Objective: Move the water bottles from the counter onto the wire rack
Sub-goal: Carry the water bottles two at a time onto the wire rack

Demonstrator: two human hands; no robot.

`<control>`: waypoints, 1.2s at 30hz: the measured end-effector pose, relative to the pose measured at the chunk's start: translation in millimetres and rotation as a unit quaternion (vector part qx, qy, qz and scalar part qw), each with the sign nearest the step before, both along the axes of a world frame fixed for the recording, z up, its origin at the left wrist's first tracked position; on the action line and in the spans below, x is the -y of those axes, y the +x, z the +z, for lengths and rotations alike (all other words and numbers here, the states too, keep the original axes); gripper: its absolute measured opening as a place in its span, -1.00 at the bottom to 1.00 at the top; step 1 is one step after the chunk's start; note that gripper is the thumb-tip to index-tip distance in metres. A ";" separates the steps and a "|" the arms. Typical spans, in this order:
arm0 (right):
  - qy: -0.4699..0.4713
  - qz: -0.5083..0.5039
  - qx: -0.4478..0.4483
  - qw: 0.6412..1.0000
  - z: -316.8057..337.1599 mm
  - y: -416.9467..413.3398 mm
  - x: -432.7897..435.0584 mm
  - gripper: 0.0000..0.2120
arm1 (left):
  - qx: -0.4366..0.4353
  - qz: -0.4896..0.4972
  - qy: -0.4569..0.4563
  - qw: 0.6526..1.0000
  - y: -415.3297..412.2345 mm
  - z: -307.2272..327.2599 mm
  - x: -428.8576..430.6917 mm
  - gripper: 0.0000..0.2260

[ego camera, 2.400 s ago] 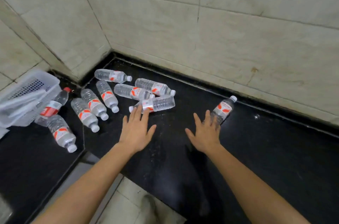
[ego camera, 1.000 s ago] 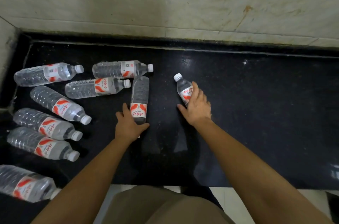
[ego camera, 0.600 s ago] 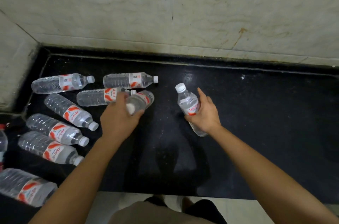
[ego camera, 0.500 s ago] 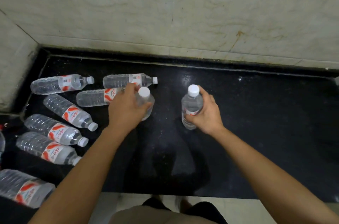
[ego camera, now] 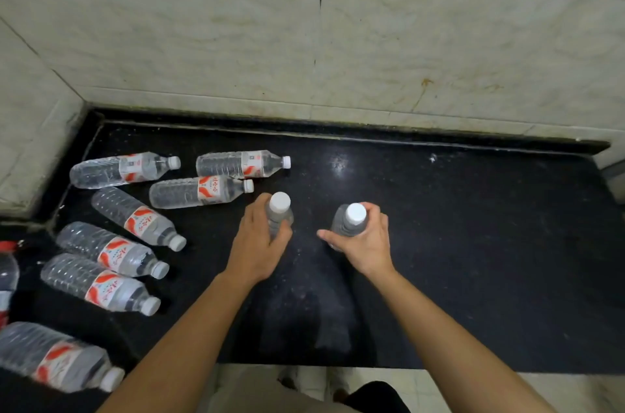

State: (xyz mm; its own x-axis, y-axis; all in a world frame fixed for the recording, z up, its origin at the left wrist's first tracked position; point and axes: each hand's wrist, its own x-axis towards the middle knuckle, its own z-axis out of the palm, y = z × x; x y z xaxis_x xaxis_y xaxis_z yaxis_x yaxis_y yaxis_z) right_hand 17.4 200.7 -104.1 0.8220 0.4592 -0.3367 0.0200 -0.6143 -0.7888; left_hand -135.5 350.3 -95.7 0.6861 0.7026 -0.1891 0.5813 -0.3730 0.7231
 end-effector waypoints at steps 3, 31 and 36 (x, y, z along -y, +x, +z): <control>-0.009 -0.052 0.055 0.997 6.4 -6.8 -3.5 -0.22 | 0.016 0.035 -0.021 0.999 -6.9 -4.4 -5.3 -0.21; 0.335 -0.338 0.047 0.878 146.4 -7.6 254.5 -0.69 | 0.255 -0.231 -0.214 0.914 111.4 129.4 190.0 -0.38; 0.360 -0.391 0.106 0.840 157.2 -13.5 341.3 -0.77 | 0.250 -0.284 -0.238 0.895 122.3 149.4 272.5 -0.37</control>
State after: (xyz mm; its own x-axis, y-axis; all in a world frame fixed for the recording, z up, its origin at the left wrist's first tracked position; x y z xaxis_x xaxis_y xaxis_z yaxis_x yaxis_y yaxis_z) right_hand 3.9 -140.6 53.0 0.9735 -0.2283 -0.0105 0.0198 0.1302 -0.9913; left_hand -13.2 77.8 53.7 0.9893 0.1349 0.0555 -0.0440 -0.0863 0.9953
